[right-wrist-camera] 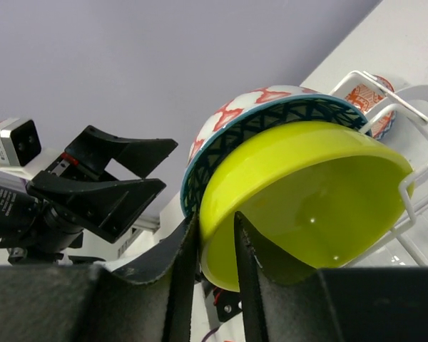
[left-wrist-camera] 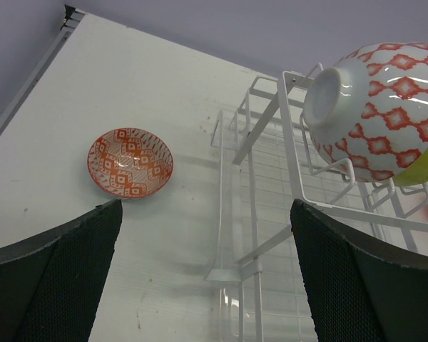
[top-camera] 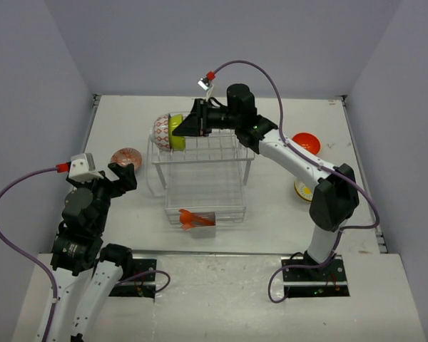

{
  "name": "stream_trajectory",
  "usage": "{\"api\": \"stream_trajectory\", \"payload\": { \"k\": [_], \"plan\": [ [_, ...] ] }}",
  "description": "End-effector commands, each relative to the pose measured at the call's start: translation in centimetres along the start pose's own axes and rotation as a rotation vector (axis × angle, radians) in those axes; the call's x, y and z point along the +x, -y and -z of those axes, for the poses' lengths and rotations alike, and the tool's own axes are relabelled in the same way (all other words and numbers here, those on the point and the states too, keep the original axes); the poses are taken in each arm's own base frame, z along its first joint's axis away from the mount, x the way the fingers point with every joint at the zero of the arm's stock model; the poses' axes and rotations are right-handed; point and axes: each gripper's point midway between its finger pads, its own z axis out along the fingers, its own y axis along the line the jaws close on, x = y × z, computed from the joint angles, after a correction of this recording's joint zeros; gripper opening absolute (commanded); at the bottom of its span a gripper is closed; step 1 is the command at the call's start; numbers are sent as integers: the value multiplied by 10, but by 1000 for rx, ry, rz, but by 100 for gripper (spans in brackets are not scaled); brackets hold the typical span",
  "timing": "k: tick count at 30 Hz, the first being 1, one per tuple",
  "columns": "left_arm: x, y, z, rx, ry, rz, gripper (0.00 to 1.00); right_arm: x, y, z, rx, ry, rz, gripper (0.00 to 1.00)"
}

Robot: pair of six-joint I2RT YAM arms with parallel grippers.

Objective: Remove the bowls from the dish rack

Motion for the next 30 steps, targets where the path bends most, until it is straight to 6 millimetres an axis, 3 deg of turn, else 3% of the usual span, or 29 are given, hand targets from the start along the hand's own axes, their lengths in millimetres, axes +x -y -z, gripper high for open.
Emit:
{"api": "stream_trajectory", "payload": {
  "k": [1,12,30],
  "plan": [
    [-4,3,0,11,7,-3,100,-9,-15,-1,-51,31,14,26],
    [-3,4,-1,17,1,-7,100,-13,-34,7,-137,82,-21,0],
    [-4,2,0,3,8,-2,100,-29,-51,41,-208,240,-31,0]
  ]
}}
